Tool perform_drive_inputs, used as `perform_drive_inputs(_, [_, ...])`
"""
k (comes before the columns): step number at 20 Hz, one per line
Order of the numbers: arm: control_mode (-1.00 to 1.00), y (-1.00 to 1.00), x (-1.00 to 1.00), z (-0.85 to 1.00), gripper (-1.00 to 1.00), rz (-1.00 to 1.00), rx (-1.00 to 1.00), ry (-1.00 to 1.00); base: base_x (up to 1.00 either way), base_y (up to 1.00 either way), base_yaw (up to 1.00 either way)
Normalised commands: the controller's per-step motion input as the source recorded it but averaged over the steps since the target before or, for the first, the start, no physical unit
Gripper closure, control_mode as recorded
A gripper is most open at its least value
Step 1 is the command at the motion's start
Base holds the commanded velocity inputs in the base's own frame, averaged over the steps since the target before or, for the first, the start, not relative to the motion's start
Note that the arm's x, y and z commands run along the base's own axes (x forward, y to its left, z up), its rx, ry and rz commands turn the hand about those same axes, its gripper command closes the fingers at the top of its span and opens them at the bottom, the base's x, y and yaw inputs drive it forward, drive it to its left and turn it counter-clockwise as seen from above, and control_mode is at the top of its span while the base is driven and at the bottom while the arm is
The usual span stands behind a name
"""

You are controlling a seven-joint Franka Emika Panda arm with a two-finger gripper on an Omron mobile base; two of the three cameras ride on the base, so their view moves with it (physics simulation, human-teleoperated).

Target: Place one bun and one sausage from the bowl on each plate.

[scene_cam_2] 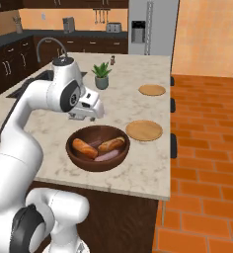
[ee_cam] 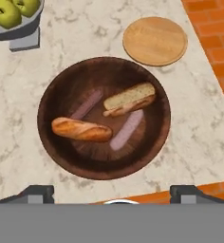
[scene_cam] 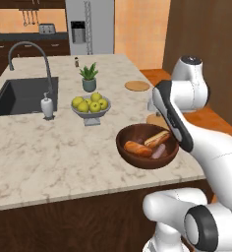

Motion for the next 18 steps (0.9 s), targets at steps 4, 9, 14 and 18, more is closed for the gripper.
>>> perform_drive_inputs(4, [-1.00, -0.39, 0.24, -0.59, -1.00, -0.32, 0.00, 0.00, 0.00, 0.00, 0.00])
perform_drive_inputs(9, [-1.00, -0.09, 0.24, -0.54, -1.00, -0.30, -0.04, 0.00, 0.00, 0.00, 0.00])
perform_drive_inputs(14, [-1.00, -0.10, 0.40, -0.44, -1.00, -0.22, -0.02, -0.02, 0.00, 0.00, 0.00])
perform_drive_inputs(18, [-1.00, -0.35, 0.35, -0.59, -1.00, -0.13, 0.00, -0.02, 0.00, 0.00, 0.00])
